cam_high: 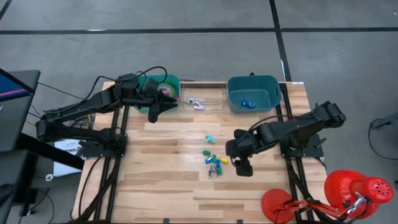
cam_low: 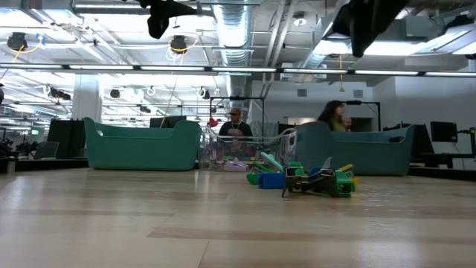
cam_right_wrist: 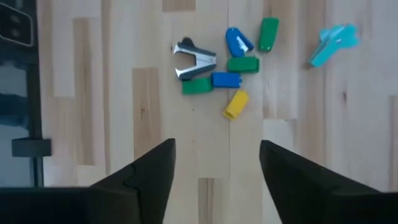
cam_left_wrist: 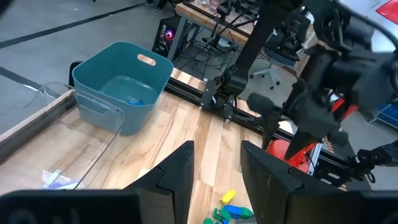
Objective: Pick and place Stapler, Stapler remover, tape
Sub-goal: Put the yellow stapler into the dark blue bin
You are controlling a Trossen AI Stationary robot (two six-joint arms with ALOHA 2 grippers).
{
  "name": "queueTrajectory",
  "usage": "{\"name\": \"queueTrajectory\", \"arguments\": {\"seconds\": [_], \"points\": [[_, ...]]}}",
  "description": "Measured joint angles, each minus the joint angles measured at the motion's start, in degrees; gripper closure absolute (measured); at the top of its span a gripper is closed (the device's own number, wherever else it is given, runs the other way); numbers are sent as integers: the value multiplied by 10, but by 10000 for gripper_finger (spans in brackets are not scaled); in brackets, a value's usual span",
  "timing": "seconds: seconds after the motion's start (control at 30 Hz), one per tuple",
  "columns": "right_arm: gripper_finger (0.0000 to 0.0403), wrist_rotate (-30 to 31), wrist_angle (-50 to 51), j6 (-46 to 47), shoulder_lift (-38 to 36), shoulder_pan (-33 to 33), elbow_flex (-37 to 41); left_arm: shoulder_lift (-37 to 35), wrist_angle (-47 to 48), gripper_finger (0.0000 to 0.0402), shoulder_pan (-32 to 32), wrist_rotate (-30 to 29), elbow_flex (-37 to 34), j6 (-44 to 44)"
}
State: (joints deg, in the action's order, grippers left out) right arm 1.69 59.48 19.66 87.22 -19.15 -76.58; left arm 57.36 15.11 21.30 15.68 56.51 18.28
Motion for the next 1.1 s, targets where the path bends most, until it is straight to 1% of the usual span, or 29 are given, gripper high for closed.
{"name": "queueTrajectory", "arguments": {"seconds": [0.13,0.47,0.7,1.1], "points": [[155,0,-3,6,32,2,0,0,0,280,0,0,0,0],[153,-2,-37,10,110,28,0,0,0,280,0,0,0,-11],[153,-3,-58,47,144,33,0,0,0,280,0,0,0,-17],[154,0,-76,135,208,30,0,0,-2,280,0,0,0,-17]]}}
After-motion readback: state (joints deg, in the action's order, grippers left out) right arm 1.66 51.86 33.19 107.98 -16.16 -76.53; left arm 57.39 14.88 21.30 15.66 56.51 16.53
